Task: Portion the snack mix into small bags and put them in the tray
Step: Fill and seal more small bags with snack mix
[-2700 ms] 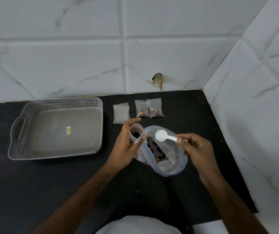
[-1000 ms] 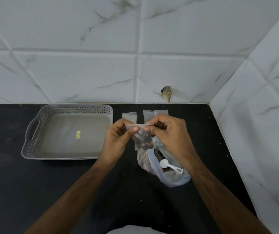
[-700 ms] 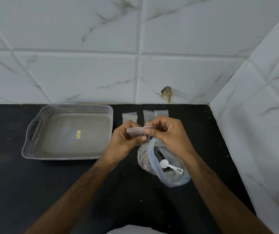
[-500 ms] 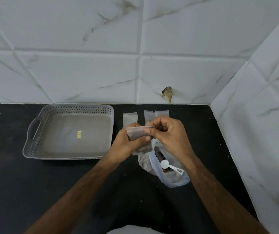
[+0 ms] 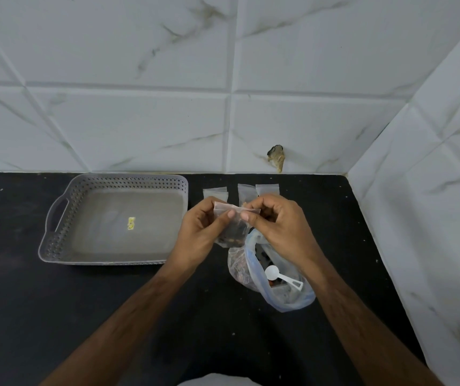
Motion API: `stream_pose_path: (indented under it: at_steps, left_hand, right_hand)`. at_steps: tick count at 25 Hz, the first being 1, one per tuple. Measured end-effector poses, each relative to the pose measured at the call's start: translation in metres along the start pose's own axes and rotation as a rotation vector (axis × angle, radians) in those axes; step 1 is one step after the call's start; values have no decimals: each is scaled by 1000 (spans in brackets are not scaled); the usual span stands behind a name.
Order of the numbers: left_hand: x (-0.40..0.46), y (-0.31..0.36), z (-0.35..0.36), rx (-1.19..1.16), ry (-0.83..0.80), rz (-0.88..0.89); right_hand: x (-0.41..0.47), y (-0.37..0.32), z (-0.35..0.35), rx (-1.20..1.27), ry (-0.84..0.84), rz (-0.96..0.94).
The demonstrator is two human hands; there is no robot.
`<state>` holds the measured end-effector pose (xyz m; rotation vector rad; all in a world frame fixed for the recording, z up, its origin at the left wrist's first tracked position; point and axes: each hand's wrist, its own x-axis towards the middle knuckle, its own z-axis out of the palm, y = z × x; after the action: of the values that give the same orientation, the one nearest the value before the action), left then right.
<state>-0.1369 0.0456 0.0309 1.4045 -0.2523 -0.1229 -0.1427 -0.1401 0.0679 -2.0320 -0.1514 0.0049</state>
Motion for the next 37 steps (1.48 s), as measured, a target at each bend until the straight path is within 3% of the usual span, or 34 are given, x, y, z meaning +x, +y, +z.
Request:
stream_pose_path:
  at_steps: [10, 14, 17, 26, 37]
  left_hand:
    - [6, 3, -2, -25, 6, 38]
    - [8, 4, -7, 56, 67, 51]
    - [12, 9, -7, -16, 132, 69]
    - [11, 6, -4, 142, 46, 140]
    - [12, 17, -14, 172, 115, 119]
  right_hand:
    - [-1, -5, 1, -41, 45, -61]
    - [2, -5, -5, -9, 50, -44]
    - [2, -5, -6, 4, 46, -77]
    - [2, -12, 0, -79, 95, -209]
    - [4, -6, -12, 22, 152, -92]
